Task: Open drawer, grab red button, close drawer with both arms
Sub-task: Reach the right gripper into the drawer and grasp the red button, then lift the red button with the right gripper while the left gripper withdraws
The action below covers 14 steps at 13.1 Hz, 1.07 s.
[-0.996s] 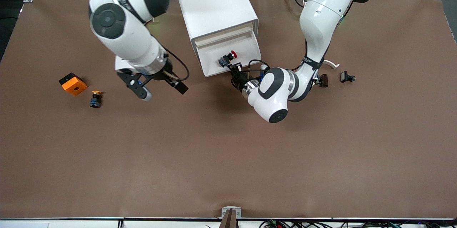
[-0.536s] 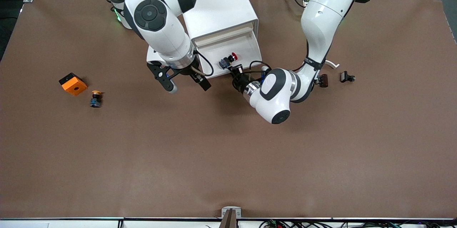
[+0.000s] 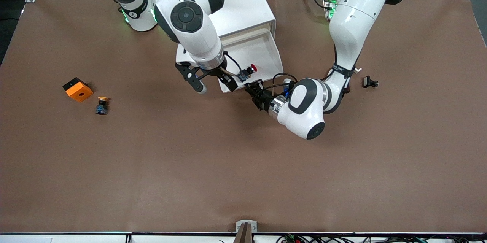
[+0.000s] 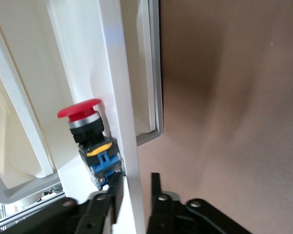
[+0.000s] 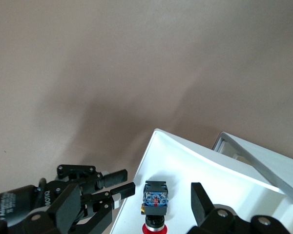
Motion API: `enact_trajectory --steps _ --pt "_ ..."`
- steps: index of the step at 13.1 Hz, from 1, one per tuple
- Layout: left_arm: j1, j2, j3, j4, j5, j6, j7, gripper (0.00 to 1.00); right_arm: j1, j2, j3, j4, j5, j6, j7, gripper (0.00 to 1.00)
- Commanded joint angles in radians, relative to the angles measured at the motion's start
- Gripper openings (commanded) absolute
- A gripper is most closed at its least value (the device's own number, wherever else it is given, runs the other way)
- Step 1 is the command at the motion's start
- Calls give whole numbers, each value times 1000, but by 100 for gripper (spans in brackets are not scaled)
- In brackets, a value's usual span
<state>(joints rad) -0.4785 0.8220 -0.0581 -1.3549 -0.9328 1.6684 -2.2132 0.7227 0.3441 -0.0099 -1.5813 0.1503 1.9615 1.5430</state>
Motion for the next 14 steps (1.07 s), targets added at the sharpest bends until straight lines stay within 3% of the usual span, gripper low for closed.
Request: enact_trajectory --steps 1,6,9,14 --pt "-5 -1 6 34 -21 1 9 100 30 -8 -10 -32 -2 36 49 100" --pt "6 -62 57 82 31 -27 0 100 66 -11 -10 -101 -28 75 34 100" --pt "17 -86 84 152 161 -71 9 100 87 -20 -10 -138 -29 114 34 100" --pt "86 -226 81 151 408 -99 266 100 132 -7 -9 -138 -29 137 45 100"
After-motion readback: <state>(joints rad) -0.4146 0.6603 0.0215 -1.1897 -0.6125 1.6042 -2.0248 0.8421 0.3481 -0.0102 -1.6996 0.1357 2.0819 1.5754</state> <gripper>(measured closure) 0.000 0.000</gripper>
